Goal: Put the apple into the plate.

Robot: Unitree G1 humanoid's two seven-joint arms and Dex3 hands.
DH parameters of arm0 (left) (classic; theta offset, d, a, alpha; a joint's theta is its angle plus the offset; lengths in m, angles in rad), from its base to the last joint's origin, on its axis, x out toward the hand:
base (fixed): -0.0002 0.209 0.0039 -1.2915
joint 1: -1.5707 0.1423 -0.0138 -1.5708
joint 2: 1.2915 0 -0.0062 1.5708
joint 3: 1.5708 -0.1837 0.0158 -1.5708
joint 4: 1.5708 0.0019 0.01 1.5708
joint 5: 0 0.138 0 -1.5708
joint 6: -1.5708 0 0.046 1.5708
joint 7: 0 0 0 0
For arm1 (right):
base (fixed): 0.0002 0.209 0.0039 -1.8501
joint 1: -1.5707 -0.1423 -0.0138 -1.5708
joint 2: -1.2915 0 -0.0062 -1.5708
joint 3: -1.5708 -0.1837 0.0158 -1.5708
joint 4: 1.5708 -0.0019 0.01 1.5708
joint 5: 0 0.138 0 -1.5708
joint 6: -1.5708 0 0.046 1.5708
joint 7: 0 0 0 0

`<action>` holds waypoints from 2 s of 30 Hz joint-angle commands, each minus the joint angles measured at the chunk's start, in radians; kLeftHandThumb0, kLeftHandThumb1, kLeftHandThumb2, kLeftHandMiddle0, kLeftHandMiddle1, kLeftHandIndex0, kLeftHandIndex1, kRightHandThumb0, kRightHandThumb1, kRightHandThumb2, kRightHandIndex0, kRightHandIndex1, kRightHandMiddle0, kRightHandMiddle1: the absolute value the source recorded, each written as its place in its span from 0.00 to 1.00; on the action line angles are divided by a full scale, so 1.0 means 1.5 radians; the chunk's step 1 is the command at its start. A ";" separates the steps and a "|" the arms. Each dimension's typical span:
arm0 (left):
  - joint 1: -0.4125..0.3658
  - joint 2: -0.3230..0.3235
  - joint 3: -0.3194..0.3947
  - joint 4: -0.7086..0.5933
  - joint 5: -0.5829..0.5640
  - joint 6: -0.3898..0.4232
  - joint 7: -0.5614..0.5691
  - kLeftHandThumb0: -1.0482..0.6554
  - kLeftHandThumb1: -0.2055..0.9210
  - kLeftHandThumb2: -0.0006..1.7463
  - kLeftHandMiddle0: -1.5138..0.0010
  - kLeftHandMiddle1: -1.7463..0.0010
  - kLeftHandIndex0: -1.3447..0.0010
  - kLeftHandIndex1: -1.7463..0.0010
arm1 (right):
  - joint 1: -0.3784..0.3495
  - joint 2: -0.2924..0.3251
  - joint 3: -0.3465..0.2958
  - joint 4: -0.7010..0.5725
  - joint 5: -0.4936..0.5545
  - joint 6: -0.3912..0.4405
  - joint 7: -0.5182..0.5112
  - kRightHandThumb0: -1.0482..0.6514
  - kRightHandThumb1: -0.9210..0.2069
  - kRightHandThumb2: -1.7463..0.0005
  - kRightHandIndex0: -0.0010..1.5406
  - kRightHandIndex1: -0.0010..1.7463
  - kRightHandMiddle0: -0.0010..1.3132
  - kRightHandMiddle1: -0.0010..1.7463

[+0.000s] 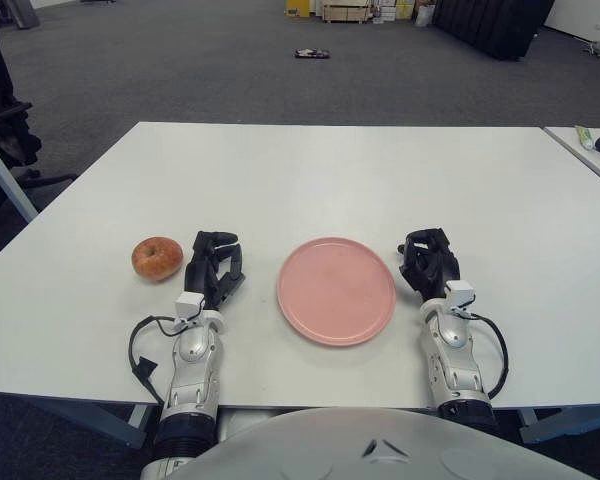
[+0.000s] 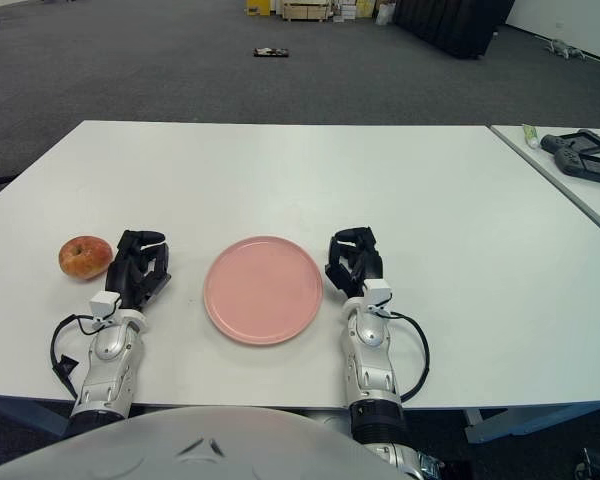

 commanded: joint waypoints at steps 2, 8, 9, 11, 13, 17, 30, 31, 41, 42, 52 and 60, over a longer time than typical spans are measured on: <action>0.019 0.000 0.002 0.022 0.003 0.022 0.006 0.40 0.90 0.40 0.65 0.16 0.80 0.00 | 0.017 0.008 -0.002 0.025 0.008 0.031 -0.002 0.40 0.12 0.59 0.33 0.79 0.21 1.00; 0.016 -0.001 0.002 0.026 0.010 0.008 0.012 0.40 0.91 0.38 0.65 0.15 0.81 0.00 | 0.016 0.008 -0.004 0.028 0.011 0.029 0.000 0.40 0.12 0.59 0.33 0.79 0.21 1.00; 0.015 -0.001 0.002 0.032 0.015 -0.007 0.016 0.40 0.92 0.38 0.65 0.15 0.81 0.00 | 0.016 0.009 -0.004 0.029 0.012 0.028 0.001 0.40 0.12 0.59 0.33 0.79 0.21 1.00; 0.012 -0.001 0.001 0.044 0.029 -0.041 0.028 0.40 0.92 0.37 0.66 0.15 0.82 0.00 | 0.016 0.009 -0.005 0.030 0.015 0.025 0.003 0.40 0.12 0.59 0.33 0.79 0.21 1.00; 0.011 -0.001 -0.001 0.052 0.049 -0.076 0.042 0.40 0.93 0.37 0.67 0.16 0.82 0.00 | 0.015 0.010 -0.006 0.031 0.018 0.020 0.006 0.40 0.13 0.58 0.34 0.79 0.21 1.00; 0.022 -0.002 -0.008 0.041 0.082 -0.128 0.066 0.41 0.97 0.33 0.76 0.21 0.84 0.00 | 0.015 0.012 -0.008 0.032 0.019 0.019 0.006 0.40 0.13 0.58 0.34 0.79 0.21 1.00; 0.029 0.026 0.009 0.061 0.236 -0.224 0.221 0.25 0.75 0.48 1.00 0.53 0.99 0.40 | 0.010 0.006 -0.006 0.038 0.008 0.023 0.001 0.40 0.13 0.58 0.34 0.78 0.21 1.00; 0.028 0.031 0.013 0.063 0.259 -0.223 0.246 0.24 0.74 0.48 1.00 0.55 0.99 0.41 | 0.009 0.007 -0.006 0.038 0.008 0.023 -0.001 0.40 0.13 0.58 0.34 0.78 0.21 1.00; 0.014 0.068 0.015 0.063 0.420 -0.220 0.449 0.05 0.83 0.31 1.00 0.87 1.00 0.79 | 0.009 0.009 -0.007 0.038 0.010 0.025 -0.003 0.40 0.13 0.58 0.34 0.79 0.21 1.00; 0.012 0.072 0.015 0.064 0.439 -0.216 0.477 0.03 0.84 0.30 1.00 0.91 1.00 0.84 | 0.008 0.009 -0.007 0.037 0.010 0.026 -0.003 0.40 0.13 0.58 0.34 0.79 0.21 1.00; 0.004 0.100 0.020 0.072 0.490 -0.171 0.608 0.00 0.88 0.27 1.00 1.00 1.00 0.99 | 0.008 0.008 -0.006 0.036 0.012 0.032 0.000 0.40 0.12 0.59 0.33 0.78 0.20 1.00; 0.012 0.092 0.030 0.069 0.474 -0.088 0.635 0.02 0.87 0.26 0.97 0.98 1.00 1.00 | 0.007 0.007 -0.007 0.037 0.011 0.032 -0.001 0.40 0.12 0.59 0.33 0.78 0.20 1.00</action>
